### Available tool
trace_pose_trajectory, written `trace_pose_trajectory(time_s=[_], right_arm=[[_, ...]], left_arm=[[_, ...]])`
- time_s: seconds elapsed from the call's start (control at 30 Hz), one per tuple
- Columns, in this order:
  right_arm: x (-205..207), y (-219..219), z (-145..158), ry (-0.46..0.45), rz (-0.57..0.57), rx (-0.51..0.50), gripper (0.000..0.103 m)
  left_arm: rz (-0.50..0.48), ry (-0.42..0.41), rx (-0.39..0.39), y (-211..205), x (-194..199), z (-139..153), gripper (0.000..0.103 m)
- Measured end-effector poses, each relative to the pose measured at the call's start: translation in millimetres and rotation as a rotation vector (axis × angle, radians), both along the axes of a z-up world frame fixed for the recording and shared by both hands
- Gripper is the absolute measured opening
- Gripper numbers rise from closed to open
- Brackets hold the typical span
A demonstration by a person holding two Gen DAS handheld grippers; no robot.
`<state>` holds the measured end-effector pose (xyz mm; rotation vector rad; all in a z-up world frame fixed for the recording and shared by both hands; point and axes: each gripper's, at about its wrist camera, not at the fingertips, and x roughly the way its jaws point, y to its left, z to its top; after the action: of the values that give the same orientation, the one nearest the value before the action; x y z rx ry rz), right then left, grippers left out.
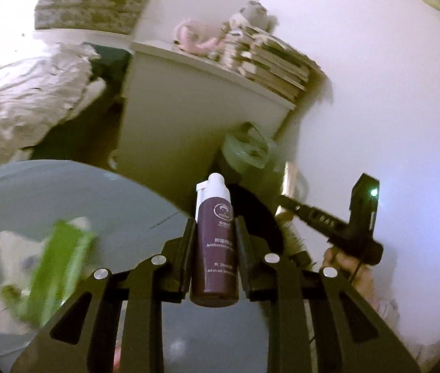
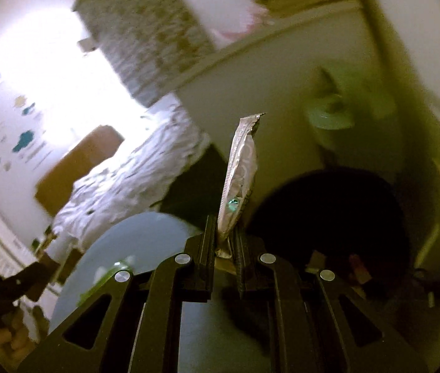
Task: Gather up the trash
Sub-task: 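Carry the wrapper and bottle over the black bin and open both grippers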
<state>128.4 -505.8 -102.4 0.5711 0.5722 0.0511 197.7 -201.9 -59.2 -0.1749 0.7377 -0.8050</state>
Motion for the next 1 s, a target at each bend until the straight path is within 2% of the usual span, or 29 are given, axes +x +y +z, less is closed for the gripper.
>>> trace_pose_trajectory(time_s=[0.23, 0.43, 0.63, 0.9, 0.97, 1.0], right_arm=[[1.2, -39.3, -37.2, 0.06, -0.081, 0.015, 0.012], [5.6, -53.2, -50.2, 0.099, -0.113, 0.018, 0.012], [16.6, -58.4, -62.4, 0.153, -0.12, 0.032, 0.012], [25.6, -58.5, -66.5, 0.187, -0.135, 0.034, 0.013], [24.1, -59.3, -67.2, 0.188, -0.144, 0.036, 0.019], [24.1, -60.5, -67.0, 0.189, -0.148, 0.038, 0.031]], left_arm=[[-0.08, 0.04, 0.032, -87.7, 24.2, -21.8, 0.025], [-0.1, 0.084, 0.063, -133.0, 41.5, -41.7, 0.025], [-0.099, 0.109, 0.106, -157.4, 48.0, -60.3, 0.025], [-0.105, 0.125, 0.151, -173.8, 50.6, -67.6, 0.028], [-0.099, 0.121, 0.168, -176.2, 50.0, -67.0, 0.032], [-0.096, 0.114, 0.171, -175.3, 48.5, -65.3, 0.044]])
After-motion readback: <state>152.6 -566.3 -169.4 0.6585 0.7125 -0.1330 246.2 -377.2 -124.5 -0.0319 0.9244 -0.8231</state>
